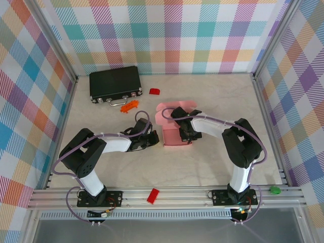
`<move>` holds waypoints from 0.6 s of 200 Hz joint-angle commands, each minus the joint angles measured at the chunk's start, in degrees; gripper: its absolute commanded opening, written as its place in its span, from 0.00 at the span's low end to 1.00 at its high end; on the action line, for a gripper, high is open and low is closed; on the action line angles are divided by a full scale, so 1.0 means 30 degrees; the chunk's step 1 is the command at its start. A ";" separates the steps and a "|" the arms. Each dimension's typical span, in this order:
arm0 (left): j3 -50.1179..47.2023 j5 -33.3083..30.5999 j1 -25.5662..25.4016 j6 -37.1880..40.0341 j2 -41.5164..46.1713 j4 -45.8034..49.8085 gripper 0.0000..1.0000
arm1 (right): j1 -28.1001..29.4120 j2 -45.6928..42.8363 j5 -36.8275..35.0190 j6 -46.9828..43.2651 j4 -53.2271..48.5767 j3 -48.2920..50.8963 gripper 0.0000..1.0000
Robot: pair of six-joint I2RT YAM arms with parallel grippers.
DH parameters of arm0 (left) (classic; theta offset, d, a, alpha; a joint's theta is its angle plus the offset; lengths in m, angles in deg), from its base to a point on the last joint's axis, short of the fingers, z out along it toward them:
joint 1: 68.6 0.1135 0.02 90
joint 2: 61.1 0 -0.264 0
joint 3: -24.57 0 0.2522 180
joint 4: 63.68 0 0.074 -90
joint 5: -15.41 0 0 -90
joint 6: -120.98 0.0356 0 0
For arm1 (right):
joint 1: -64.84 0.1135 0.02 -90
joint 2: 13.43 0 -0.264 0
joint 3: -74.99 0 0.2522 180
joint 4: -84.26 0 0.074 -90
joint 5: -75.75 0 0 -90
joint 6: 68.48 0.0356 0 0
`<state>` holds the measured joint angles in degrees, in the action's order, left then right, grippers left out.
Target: Fold the paper box
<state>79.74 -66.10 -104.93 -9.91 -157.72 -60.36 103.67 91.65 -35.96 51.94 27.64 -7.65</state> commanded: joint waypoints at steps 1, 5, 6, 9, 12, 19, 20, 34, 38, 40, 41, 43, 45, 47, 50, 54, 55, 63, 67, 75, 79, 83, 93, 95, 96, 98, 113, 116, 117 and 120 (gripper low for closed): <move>0.0289 0.0068 -0.0090 0.0226 0.0053 0.0755 0.00 | 0.0005 0.1006 -0.0766 -0.0105 -0.1383 0.0080 0.12; 0.0284 0.0070 -0.0103 0.0209 0.0015 0.0727 0.00 | 0.0006 0.1031 -0.0839 -0.0132 -0.1390 0.0080 0.12; 0.0286 0.0070 -0.0104 0.0209 0.0012 0.0741 0.00 | 0.0006 0.1035 -0.0858 -0.0125 -0.1419 0.0080 0.12; 0.0289 0.0070 -0.0104 0.0191 0.0020 0.0731 0.00 | 0.0006 0.1068 -0.0897 -0.0119 -0.1445 0.0080 0.12; 0.0282 0.0070 -0.0104 0.0189 0.0010 0.0726 0.00 | -0.0001 0.1079 -0.0920 -0.0126 -0.1448 0.0080 0.12; 0.0240 0.0073 -0.0104 0.0209 0.0026 0.0710 0.00 | -0.0008 0.1108 -0.0924 -0.0120 -0.1468 0.0108 0.12; 0.0250 0.0071 -0.0104 0.0209 0.0017 0.0718 0.00 | -0.0001 0.1103 -0.0930 -0.0134 -0.1458 0.0109 0.12; 0.0205 0.0070 -0.0104 0.0173 0.0009 0.0725 0.00 | -0.0001 0.1181 -0.0960 -0.0173 -0.1477 0.0120 0.12; 0.0229 0.0048 -0.0104 0.0180 -0.0017 0.0703 0.00 | 0.0022 0.1212 -0.0965 -0.0149 -0.1487 0.0112 0.12; 0.0215 0.0057 -0.0104 0.0180 -0.0019 0.0698 0.00 | 0.0010 0.1229 -0.0965 -0.0148 -0.1502 0.0124 0.12; 0.0223 0.0064 -0.0104 0.0180 -0.0020 0.0697 0.00 | 0.0023 0.1251 -0.0965 -0.0177 -0.1505 0.0131 0.12; 0.0229 0.0068 -0.0104 0.0173 0.0002 0.0703 0.00 | 0.0018 0.1260 -0.0979 -0.0155 -0.1507 0.0115 0.12; 0.0215 0.0070 -0.0090 0.0157 -0.0029 0.0698 0.00 | 0.0031 0.1270 -0.0990 -0.0164 -0.1493 0.0111 0.12; 0.0219 0.0070 -0.0086 0.0138 -0.0008 0.0696 0.00 | 0.0034 0.1280 -0.0993 -0.0152 -0.1504 0.0131 0.12; 0.0229 0.0070 -0.0102 0.0135 -0.0022 0.0696 0.00 | 0.0050 0.1289 -0.1020 -0.0148 -0.1500 0.0138 0.12; 0.0230 0.0070 -0.0104 0.0134 -0.0041 0.0696 0.00 | 0.0036 0.1318 -0.1023 -0.0162 -0.1536 0.0124 0.12; 0.0216 0.0085 -0.0104 0.0142 -0.0045 0.0696 0.00 | 0.0036 0.1325 -0.1023 -0.0155 -0.1537 0.0131 0.12; 0.0215 0.0085 -0.0104 0.0140 -0.0047 0.0695 0.00 | 0.0052 0.1401 -0.1076 -0.0176 -0.1585 0.0137 0.12; 0.0204 0.0071 -0.0104 0.0147 -0.0042 0.0696 0.00 | 0.0038 0.1418 -0.1107 -0.0177 -0.1587 0.0116 0.12; 0.0187 0.0016 -0.0104 0.0127 -0.0050 0.0696 0.00 | 0.0051 0.1499 -0.1168 -0.0177 -0.1660 0.0094 0.12; 0.0195 0.0039 -0.0090 0.0148 -0.0050 0.0696 0.00 | 0.0037 0.1566 -0.1192 -0.0177 -0.1671 0.0101 0.12; 0.0183 0.0042 -0.0103 0.0133 -0.0050 0.0677 0.00 | 0.0036 0.1575 -0.1186 -0.0175 -0.1683 0.0105 0.12; 0.0185 -0.0011 -0.0090 0.0122 -0.0026 0.0695 0.00 | 0.0036 0.1655 -0.1223 -0.0152 -0.1694 0.0109 0.12; 0.0175 0.0020 -0.0101 0.0115 -0.0022 0.0695 0.00 | 0.0036 0.1654 -0.1234 -0.0149 -0.1701 0.0094 0.12; 0.0174 0.0001 -0.0103 0.0133 -0.0036 0.0696 0.00 | 0.0050 0.1669 -0.1217 -0.0148 -0.1707 0.0087 0.12; 0.0158 0.0016 -0.0104 0.0117 -0.0024 0.0696 0.00 | 0.0039 0.1680 -0.1211 -0.0148 -0.1704 0.0104 0.12; 0.0171 0.0011 -0.0104 0.0098 0.0003 0.0666 0.00 | 0.0037 0.1629 -0.1232 -0.0064 -0.1713 0.0107 0.12; 0.0172 0.0026 -0.0104 0.0112 -0.0014 0.0666 0.00 | 0.0036 0.1600 -0.1255 -0.0075 -0.1691 0.0102 0.12; 0.0157 0.0019 -0.0104 0.0117 -0.0017 0.0666 0.00 | 0.0036 0.1583 -0.1242 -0.0053 -0.1687 0.0105 0.12; 0.0170 0.0012 -0.0104 0.0121 0.0002 0.0666 0.00 | 0.0028 0.1535 -0.1223 -0.0048 -0.1691 0.0105 0.12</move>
<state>79.74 -66.10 -104.95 -9.93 -157.72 -60.36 103.96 93.13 -39.18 51.94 26.05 -8.90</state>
